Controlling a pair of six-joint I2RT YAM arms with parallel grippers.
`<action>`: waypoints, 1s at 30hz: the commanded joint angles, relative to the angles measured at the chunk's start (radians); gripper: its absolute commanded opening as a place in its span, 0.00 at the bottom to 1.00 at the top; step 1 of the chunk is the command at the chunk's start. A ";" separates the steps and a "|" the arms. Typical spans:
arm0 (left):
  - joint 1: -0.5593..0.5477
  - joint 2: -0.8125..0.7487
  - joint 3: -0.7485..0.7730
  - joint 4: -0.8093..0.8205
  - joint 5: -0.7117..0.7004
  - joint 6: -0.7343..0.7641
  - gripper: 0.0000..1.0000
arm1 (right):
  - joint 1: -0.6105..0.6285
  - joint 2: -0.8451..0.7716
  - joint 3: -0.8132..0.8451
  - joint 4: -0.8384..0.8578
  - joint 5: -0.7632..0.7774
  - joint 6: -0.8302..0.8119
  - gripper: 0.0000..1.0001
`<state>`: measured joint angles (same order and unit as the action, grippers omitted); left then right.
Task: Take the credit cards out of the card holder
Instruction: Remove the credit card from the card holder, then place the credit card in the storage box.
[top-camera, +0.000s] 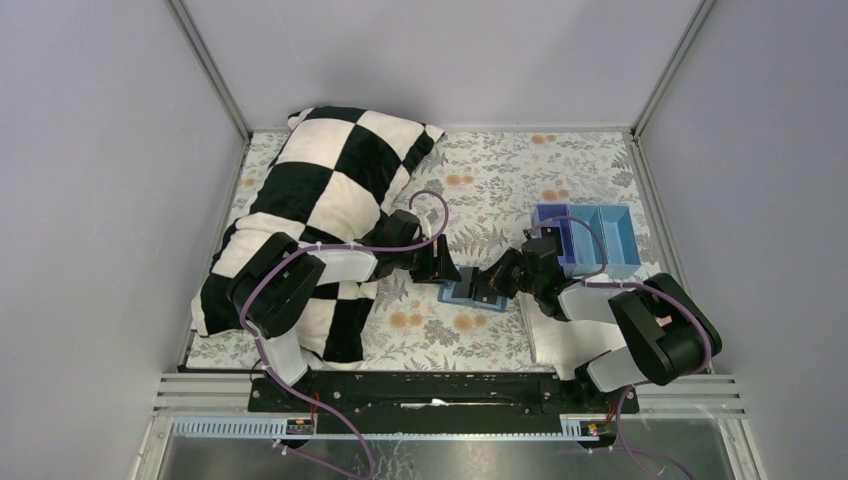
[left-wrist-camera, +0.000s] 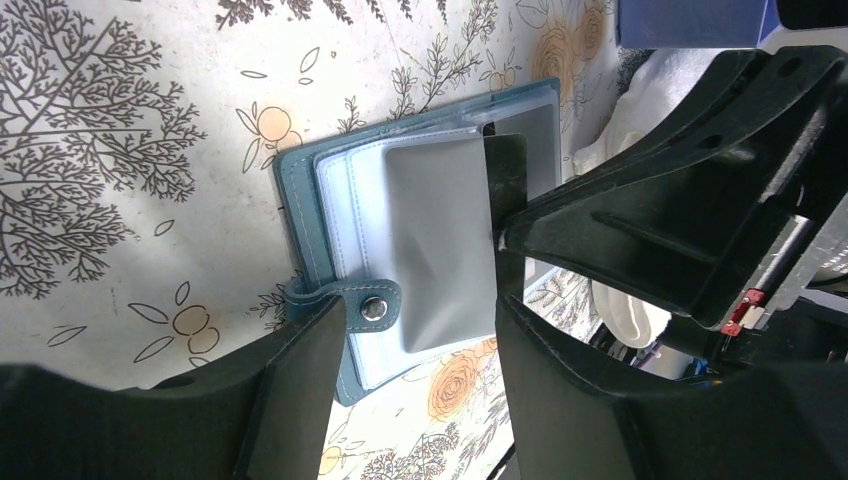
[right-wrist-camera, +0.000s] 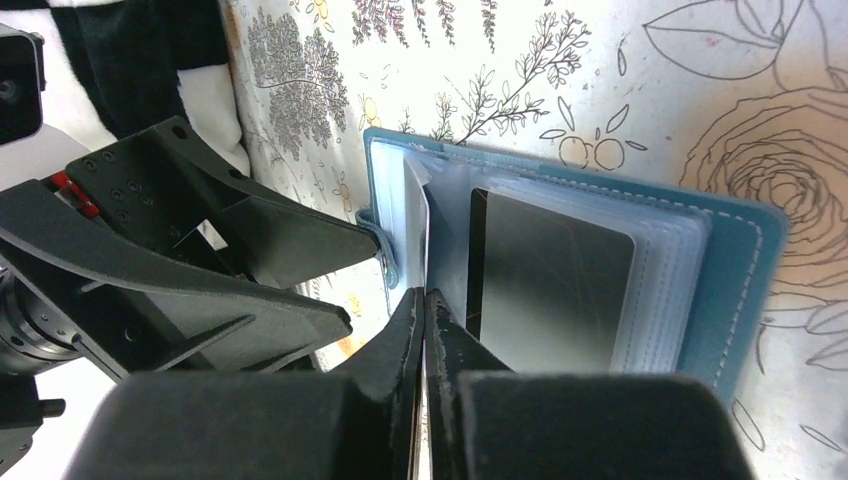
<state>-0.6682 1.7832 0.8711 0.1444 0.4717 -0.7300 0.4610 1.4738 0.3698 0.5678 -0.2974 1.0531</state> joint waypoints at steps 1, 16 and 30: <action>0.005 0.035 -0.055 -0.053 -0.030 0.009 0.62 | -0.012 -0.059 0.046 -0.163 0.058 -0.112 0.02; 0.022 -0.012 -0.057 -0.073 -0.031 0.017 0.62 | -0.025 -0.272 0.211 -0.540 0.134 -0.359 0.00; 0.021 -0.270 0.019 -0.246 -0.058 0.062 0.64 | -0.056 -0.272 0.638 -1.037 0.423 -0.686 0.00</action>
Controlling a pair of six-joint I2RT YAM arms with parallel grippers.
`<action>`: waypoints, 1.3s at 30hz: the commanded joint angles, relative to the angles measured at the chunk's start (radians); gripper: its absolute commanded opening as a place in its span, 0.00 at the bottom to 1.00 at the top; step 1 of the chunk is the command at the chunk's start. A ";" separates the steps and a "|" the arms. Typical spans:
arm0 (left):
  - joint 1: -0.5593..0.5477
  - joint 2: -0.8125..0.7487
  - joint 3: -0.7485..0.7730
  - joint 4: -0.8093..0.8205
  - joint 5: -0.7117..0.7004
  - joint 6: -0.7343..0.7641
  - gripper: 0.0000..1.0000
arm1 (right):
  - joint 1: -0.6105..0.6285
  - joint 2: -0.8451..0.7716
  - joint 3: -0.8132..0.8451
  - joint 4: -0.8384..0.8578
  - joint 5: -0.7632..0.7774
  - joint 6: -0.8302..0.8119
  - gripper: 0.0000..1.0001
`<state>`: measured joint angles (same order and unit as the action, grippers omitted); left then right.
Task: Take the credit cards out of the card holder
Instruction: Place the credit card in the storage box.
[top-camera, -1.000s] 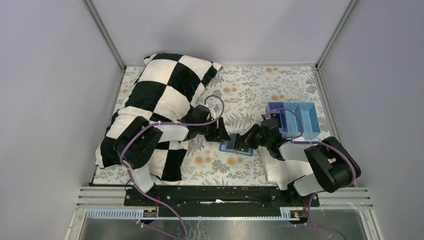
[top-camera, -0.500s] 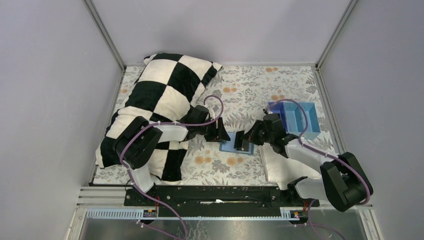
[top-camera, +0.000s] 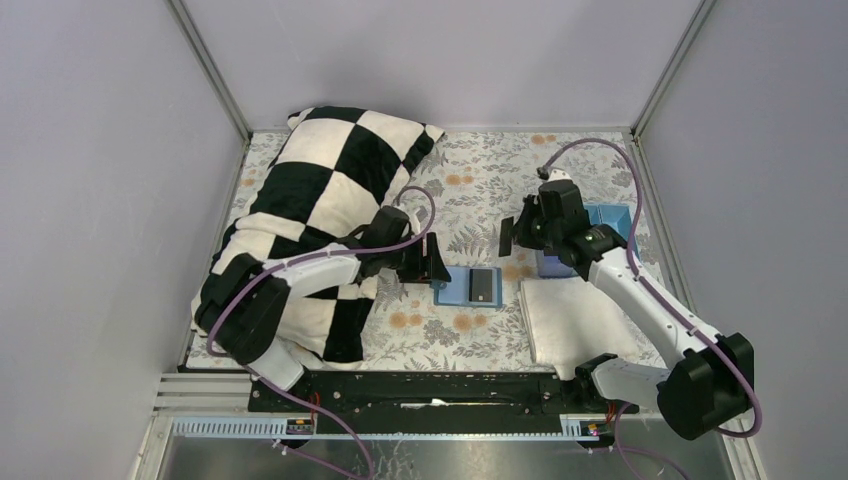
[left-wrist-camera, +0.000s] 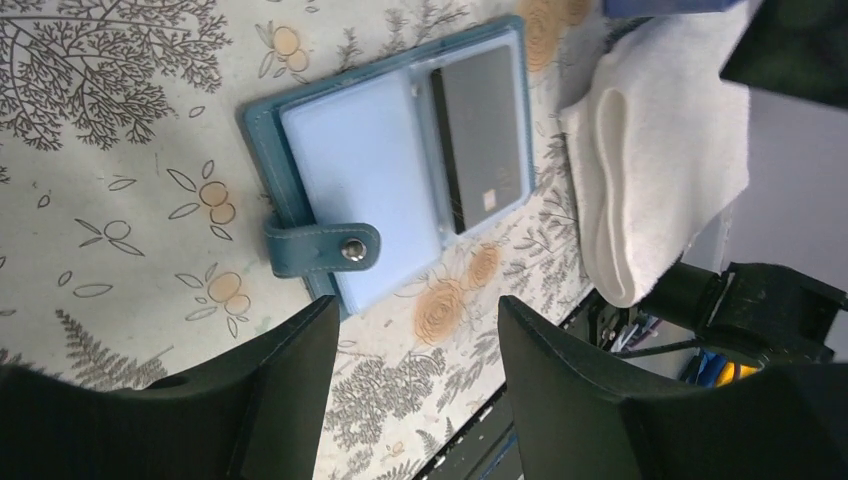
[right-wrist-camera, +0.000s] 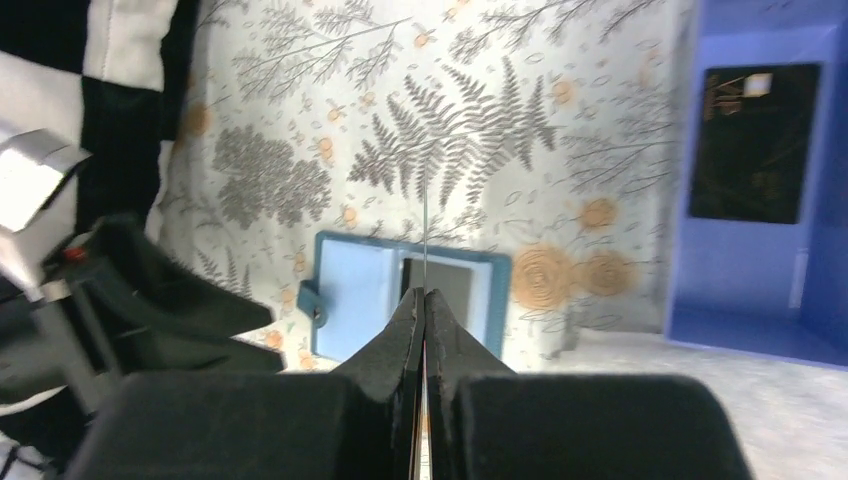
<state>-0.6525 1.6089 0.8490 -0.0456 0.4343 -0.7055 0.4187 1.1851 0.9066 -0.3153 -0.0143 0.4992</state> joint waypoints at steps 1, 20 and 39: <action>0.005 -0.113 0.044 -0.067 -0.017 0.041 0.64 | -0.016 0.035 0.128 -0.179 0.163 -0.147 0.00; 0.005 -0.277 0.010 -0.149 -0.010 0.093 0.65 | -0.044 0.324 0.359 -0.322 0.625 -0.388 0.00; 0.008 -0.295 0.044 -0.148 -0.043 0.083 0.65 | -0.050 0.323 0.283 -0.183 0.576 -0.465 0.00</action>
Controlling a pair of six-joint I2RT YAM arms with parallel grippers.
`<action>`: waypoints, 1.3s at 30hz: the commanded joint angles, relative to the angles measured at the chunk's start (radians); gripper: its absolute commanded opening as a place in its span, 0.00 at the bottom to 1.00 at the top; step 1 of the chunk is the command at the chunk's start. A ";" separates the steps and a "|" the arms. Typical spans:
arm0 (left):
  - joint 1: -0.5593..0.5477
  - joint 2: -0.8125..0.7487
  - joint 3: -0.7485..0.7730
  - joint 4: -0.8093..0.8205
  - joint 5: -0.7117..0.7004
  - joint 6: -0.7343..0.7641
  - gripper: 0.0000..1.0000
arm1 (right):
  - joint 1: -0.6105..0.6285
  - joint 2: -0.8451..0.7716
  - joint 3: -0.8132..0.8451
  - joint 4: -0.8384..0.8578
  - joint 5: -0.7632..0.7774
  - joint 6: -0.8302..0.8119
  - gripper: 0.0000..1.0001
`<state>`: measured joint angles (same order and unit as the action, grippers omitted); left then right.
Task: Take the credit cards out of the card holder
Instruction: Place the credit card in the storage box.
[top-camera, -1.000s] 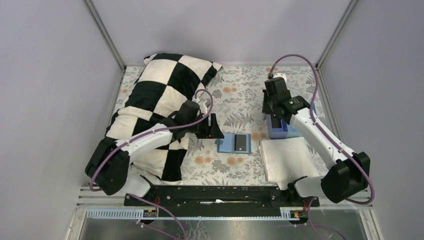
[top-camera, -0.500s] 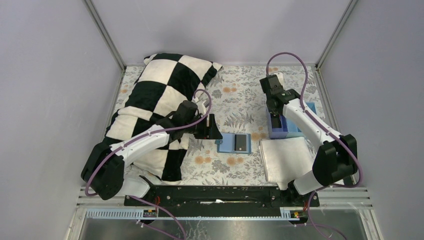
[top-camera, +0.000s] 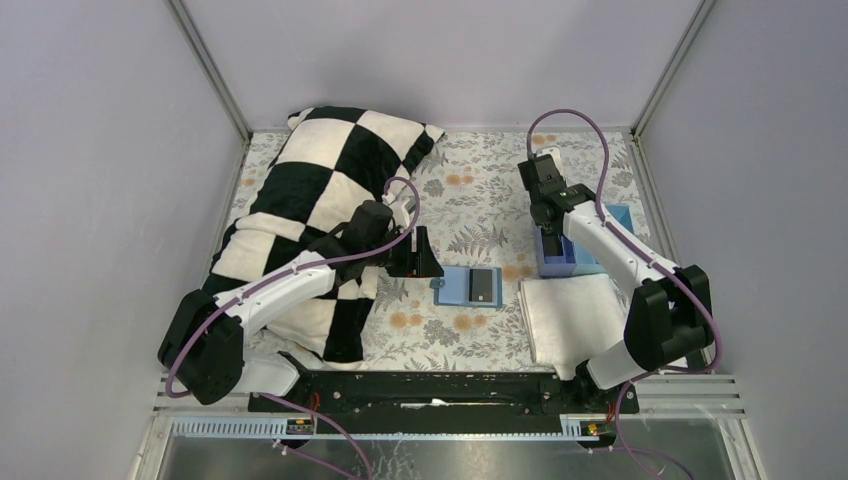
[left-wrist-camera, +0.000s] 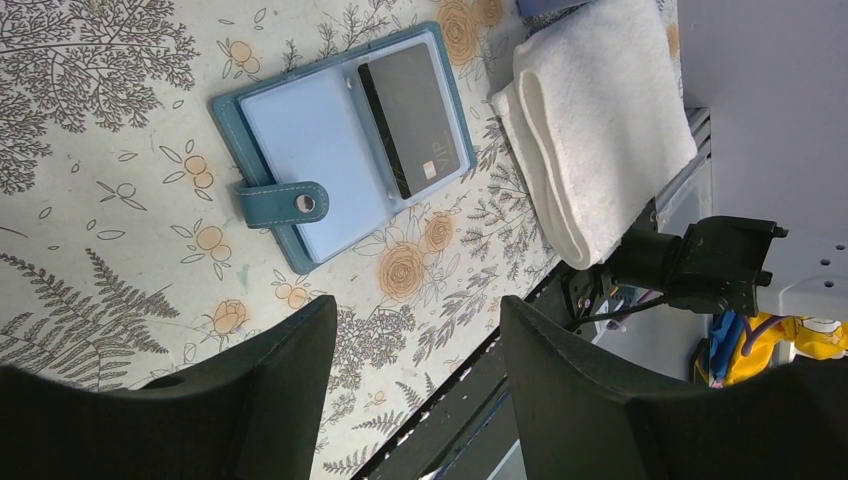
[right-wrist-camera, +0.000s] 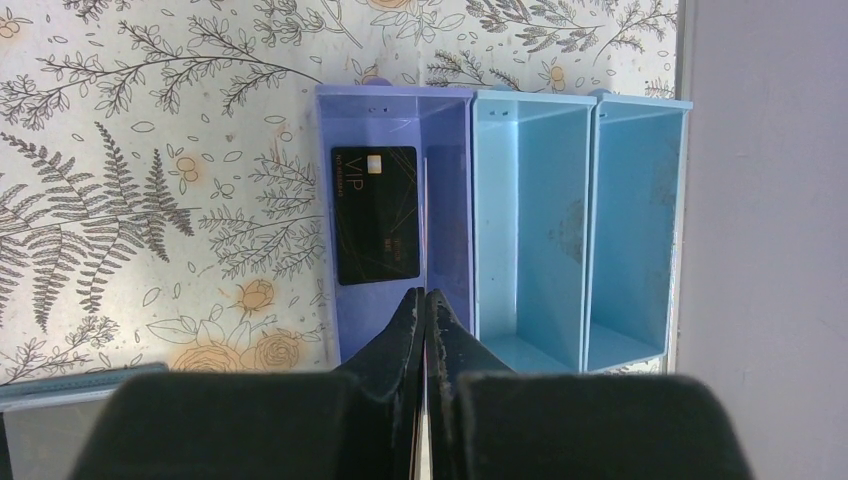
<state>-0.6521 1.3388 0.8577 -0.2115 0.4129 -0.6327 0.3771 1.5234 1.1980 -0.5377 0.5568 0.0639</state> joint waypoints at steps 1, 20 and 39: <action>0.010 -0.021 0.036 0.016 -0.023 0.011 0.65 | -0.010 -0.021 -0.010 0.043 0.000 -0.031 0.00; 0.023 -0.011 0.043 0.029 0.002 0.018 0.66 | -0.044 0.011 -0.035 0.068 -0.030 -0.032 0.00; 0.035 -0.006 -0.005 0.044 0.015 0.020 0.66 | -0.058 0.119 -0.097 0.131 0.022 -0.059 0.00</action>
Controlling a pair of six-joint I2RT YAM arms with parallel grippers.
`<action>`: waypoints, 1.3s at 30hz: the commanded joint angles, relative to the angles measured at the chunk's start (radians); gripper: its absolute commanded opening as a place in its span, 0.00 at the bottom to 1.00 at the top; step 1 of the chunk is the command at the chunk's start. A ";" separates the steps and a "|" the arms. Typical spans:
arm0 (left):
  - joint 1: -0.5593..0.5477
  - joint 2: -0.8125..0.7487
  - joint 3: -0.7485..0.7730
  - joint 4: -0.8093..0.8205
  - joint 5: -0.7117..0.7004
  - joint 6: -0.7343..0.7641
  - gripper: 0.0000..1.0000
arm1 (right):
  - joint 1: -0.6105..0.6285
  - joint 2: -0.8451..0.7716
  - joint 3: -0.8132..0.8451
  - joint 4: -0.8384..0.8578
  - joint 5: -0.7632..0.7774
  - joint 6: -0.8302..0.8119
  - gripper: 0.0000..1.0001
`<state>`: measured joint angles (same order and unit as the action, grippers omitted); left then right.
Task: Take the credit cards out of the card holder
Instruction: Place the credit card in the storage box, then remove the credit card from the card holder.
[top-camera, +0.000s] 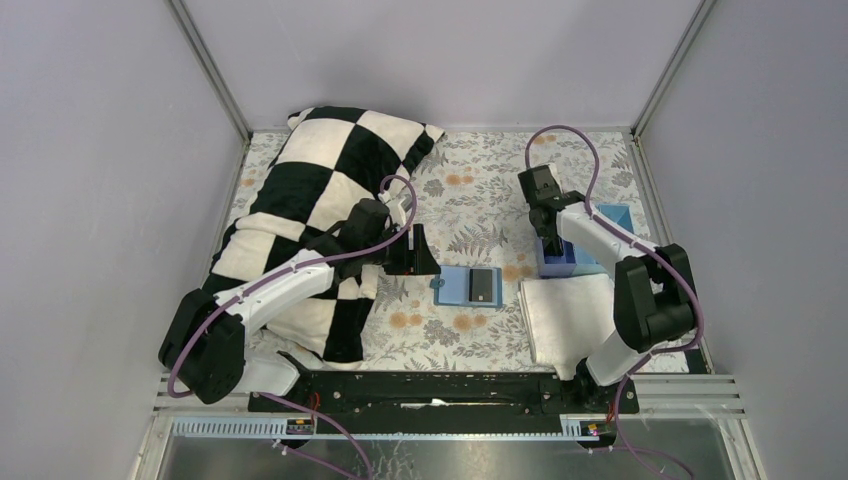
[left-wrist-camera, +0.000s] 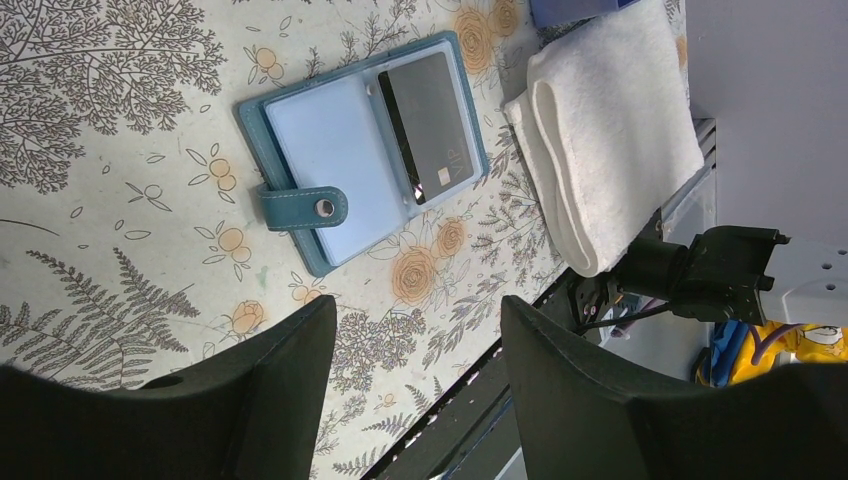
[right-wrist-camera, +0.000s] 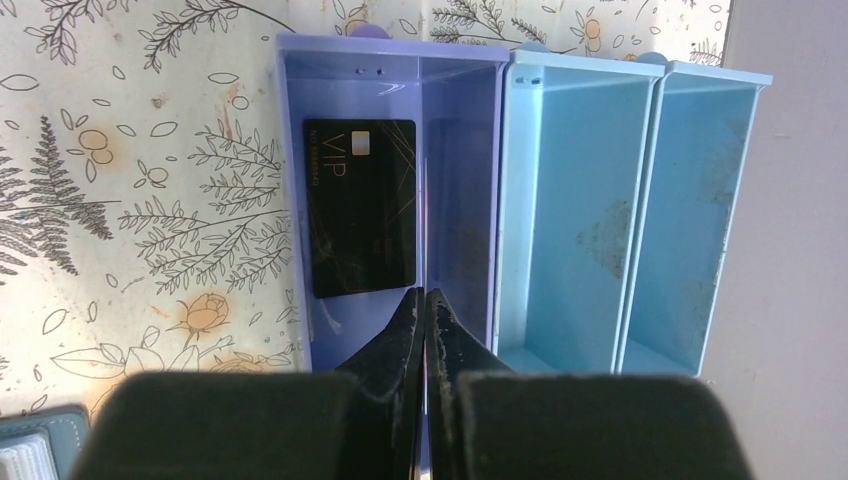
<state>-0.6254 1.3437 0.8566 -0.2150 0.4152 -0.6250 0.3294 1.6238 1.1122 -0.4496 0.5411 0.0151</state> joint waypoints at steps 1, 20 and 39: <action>0.009 -0.011 -0.004 0.048 0.014 0.012 0.66 | -0.010 0.021 -0.014 0.044 0.034 -0.010 0.00; -0.024 -0.028 0.000 0.071 -0.015 -0.007 0.66 | -0.010 -0.160 0.106 -0.097 -0.137 0.120 0.42; -0.203 0.316 0.043 0.377 -0.086 -0.259 0.56 | 0.182 -0.464 -0.513 0.309 -0.671 0.721 0.39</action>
<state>-0.8249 1.6253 0.8845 0.0025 0.3508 -0.8116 0.5098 1.1606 0.6491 -0.2771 -0.0994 0.6308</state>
